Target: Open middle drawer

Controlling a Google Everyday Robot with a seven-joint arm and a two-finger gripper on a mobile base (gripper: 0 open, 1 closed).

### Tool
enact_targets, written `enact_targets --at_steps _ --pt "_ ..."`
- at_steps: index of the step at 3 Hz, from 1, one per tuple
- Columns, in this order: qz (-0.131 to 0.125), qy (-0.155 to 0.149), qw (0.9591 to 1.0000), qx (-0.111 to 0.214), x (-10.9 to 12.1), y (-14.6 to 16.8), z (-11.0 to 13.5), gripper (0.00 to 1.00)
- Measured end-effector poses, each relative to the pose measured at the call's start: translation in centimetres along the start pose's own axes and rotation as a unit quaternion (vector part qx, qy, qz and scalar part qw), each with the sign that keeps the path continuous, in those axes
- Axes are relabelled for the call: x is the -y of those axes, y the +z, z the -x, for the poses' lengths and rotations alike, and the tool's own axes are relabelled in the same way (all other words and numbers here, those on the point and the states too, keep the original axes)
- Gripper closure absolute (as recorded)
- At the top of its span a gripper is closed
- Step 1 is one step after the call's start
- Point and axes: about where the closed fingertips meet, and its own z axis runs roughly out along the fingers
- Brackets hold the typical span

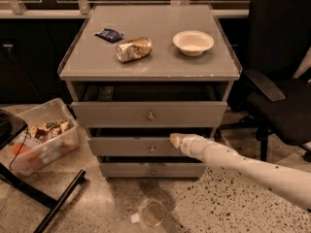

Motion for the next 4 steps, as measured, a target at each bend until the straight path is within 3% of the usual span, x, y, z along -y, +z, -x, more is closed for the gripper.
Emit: enact_targets --at_steps 4 --pt "0.002 0.032 0.9986 0.041 1.7 7.4 -0.5 1.00"
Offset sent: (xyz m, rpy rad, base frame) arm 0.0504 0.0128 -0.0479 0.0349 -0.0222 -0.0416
